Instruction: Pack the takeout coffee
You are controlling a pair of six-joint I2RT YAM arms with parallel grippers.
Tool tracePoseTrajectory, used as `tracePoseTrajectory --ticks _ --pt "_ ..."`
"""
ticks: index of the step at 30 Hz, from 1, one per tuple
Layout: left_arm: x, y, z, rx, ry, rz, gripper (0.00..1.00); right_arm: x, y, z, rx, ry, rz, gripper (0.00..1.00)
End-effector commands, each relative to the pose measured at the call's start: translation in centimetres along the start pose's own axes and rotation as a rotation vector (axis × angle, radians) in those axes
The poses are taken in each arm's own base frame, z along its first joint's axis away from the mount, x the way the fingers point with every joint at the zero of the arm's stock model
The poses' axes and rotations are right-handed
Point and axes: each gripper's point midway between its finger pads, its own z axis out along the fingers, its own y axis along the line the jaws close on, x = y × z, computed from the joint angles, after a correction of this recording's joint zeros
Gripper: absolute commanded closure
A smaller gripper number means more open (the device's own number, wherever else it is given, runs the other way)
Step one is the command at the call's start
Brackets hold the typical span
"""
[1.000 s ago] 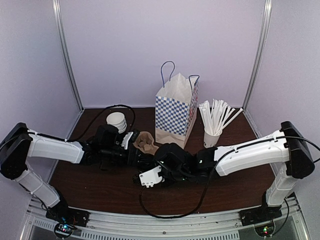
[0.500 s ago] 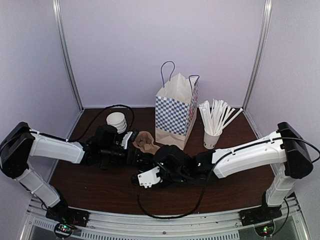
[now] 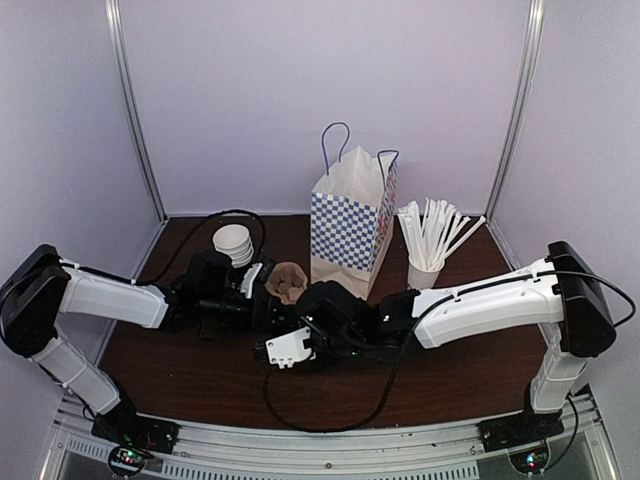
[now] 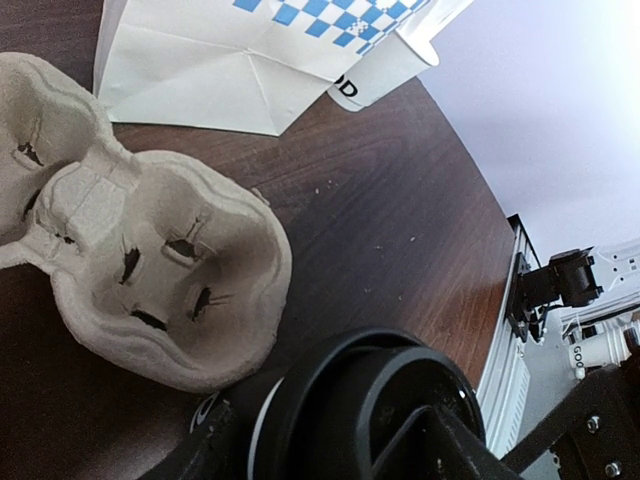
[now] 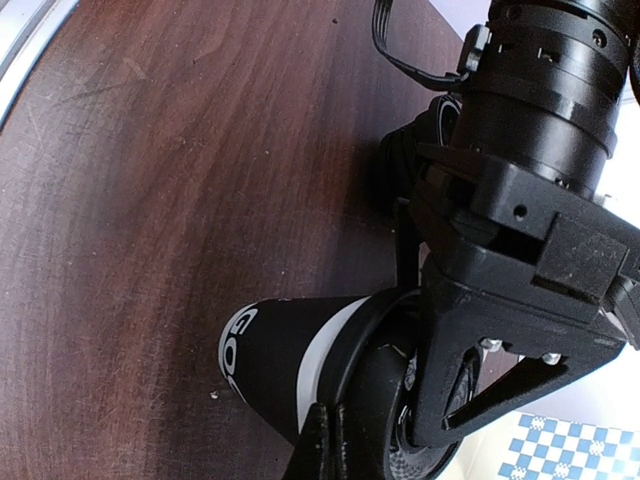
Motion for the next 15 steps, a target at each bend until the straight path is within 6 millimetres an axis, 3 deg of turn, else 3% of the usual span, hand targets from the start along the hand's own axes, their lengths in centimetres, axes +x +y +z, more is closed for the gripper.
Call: tracePoseTrajectory --ticks 1,12,15 --pt "9.5 4.5 0.2 -0.159 0.287 -0.153 0.36 10.8 15.4 3.9 -0.504 0.311 -0.040 1.00" --pt "9.4 4.2 -0.5 -0.165 0.278 -0.146 0.36 11.7 17.1 4.7 -0.566 0.374 -0.027 1.00" --pt "9.3 4.1 -0.5 -0.164 0.276 -0.143 0.36 12.0 16.7 4.8 -0.531 0.391 -0.033 1.00"
